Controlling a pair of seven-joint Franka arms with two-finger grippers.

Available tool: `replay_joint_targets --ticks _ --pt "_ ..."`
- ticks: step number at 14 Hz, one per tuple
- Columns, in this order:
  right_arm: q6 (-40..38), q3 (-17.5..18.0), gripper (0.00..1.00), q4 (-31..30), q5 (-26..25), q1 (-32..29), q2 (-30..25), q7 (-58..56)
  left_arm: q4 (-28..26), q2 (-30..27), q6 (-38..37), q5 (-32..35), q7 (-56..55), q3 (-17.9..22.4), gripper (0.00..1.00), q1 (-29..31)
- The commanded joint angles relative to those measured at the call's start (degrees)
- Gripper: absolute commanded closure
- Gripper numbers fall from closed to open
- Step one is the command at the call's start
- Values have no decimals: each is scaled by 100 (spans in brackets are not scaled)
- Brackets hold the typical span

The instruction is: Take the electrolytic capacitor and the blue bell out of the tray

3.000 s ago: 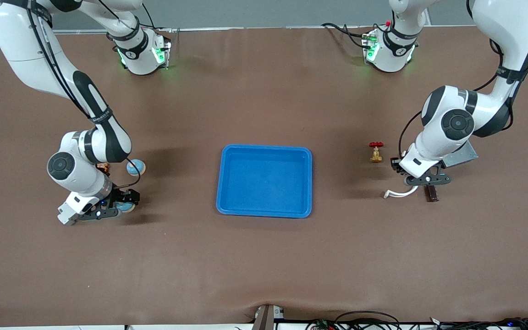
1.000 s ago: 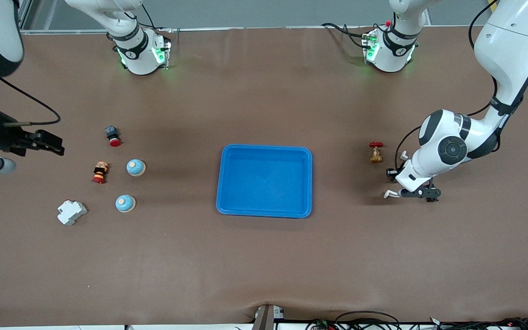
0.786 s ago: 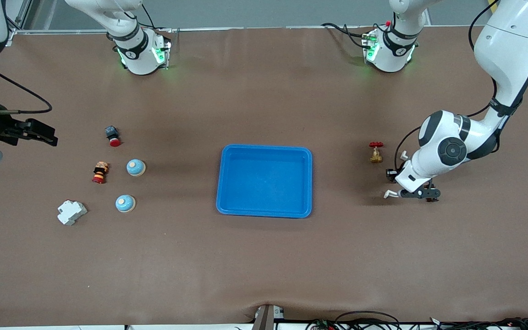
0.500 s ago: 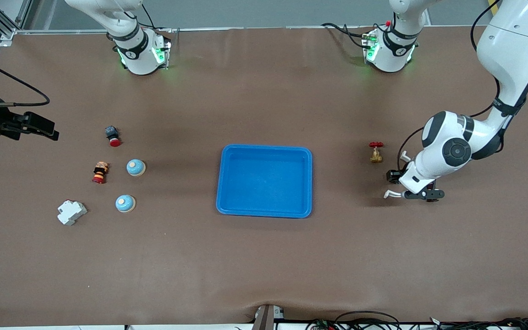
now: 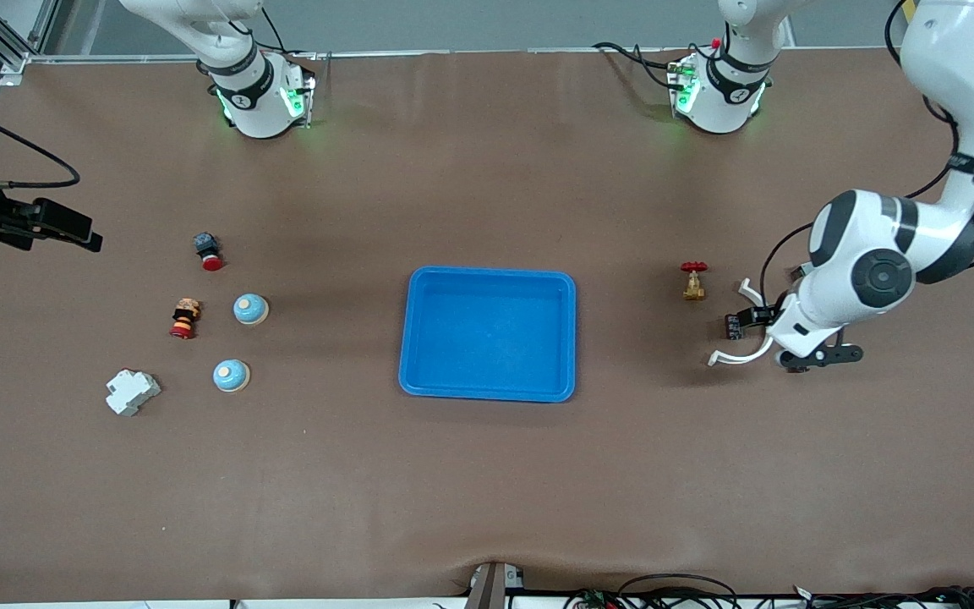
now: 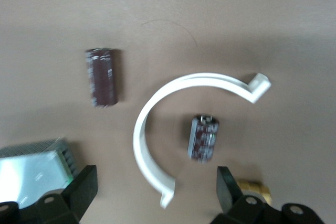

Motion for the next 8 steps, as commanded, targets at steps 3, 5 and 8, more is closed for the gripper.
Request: replay_joint_targets --ticks 3,5,8 --pt "-138 -8 0 -9 99 -25 -129 49 1688 -143 -2051 -813 959 -47 0 250" --pt "-130 -8 0 -9 38 10 -129 40 2137 -143 -2456 -1015 1388 -47 0 540" --pt "-77 -8 0 -9 20 10 -129 14 2787 -152 -3168 -1165 2258 -56 0 1120"
